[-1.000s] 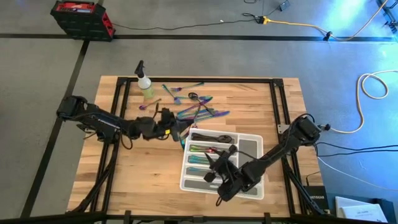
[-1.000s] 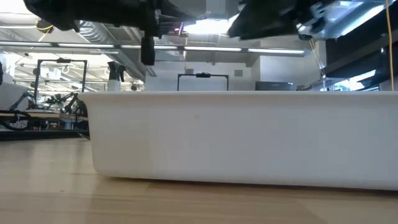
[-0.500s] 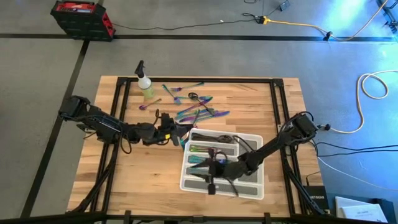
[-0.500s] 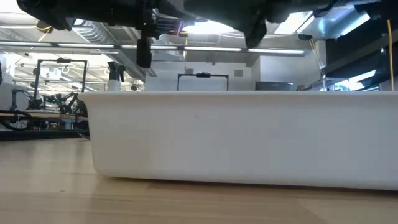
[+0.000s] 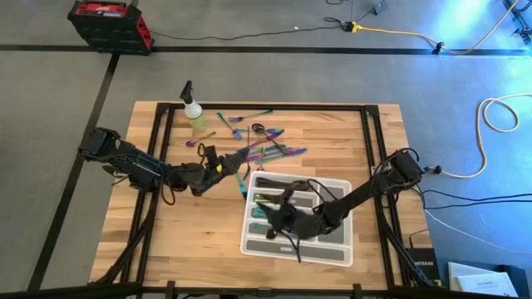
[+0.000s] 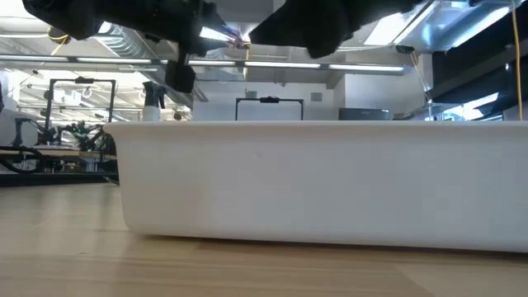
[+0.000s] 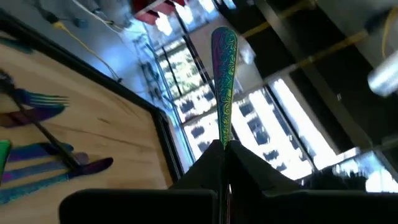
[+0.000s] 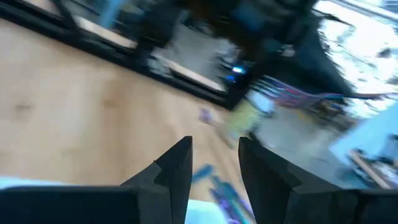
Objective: Sort silverware
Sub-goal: Put the purple fork into the white silverware tray
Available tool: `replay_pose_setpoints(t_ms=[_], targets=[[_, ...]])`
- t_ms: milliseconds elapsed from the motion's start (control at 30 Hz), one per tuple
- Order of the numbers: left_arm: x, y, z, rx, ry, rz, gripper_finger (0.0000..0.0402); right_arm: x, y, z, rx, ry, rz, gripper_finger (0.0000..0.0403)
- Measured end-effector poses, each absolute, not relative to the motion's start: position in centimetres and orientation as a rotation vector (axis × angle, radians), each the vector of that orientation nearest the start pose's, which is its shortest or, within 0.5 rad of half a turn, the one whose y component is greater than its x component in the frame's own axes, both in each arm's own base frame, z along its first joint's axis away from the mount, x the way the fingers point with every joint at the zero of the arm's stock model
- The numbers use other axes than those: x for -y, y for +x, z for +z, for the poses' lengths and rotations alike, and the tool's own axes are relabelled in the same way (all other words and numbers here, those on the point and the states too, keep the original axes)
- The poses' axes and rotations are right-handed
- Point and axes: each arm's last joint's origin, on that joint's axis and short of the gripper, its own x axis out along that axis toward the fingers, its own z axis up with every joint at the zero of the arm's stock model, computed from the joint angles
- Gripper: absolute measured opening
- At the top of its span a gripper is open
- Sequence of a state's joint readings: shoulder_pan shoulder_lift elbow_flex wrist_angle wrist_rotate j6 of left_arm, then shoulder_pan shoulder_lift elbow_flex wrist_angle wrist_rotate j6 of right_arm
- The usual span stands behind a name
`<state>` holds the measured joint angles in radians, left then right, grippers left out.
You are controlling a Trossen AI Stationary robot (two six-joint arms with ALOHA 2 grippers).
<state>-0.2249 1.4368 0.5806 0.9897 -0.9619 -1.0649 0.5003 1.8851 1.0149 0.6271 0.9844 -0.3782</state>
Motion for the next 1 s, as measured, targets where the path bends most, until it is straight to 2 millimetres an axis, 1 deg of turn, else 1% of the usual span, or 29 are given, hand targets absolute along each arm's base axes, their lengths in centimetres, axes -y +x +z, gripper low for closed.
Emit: replay_pose_setpoints(t_ms=[100,167,267,400,500,633,900,1000], targets=[[3.7,27.3,23.4,0.566,-1.162,0.649,0.0001,-15.3,35.6,18.6,-0.28,-0.547,-0.479,0.0115],[3.7,27.4,23.7,0.578,-1.167,0.656,0.0001,-14.4,36.0,18.8,-0.275,-0.53,-0.527,0.0115],[3.5,27.7,24.3,0.597,-1.146,0.682,0.0001,-13.2,36.5,19.6,-0.213,-0.462,-0.598,0.0115],[3.0,27.8,24.8,0.657,-1.176,0.719,0.0001,-12.0,37.0,20.6,-0.126,-0.38,-0.647,0.0115],[2.4,28.0,24.8,0.672,-1.173,0.746,0.0001,-11.3,37.3,20.9,-0.091,-0.358,-0.625,0.0115],[2.0,28.0,24.7,0.699,-1.215,0.747,0.0001,-10.5,37.8,21.2,-0.053,-0.344,-0.564,0.0115],[1.8,28.0,24.7,0.719,-1.25,0.74,0.0001,-9.2,38.0,21.6,-0.018,-0.319,-0.598,0.0115],[1.8,28.0,24.7,0.725,-1.269,0.729,0.0001,-8.7,38.2,21.8,0.008,-0.308,-0.573,0.0115]])
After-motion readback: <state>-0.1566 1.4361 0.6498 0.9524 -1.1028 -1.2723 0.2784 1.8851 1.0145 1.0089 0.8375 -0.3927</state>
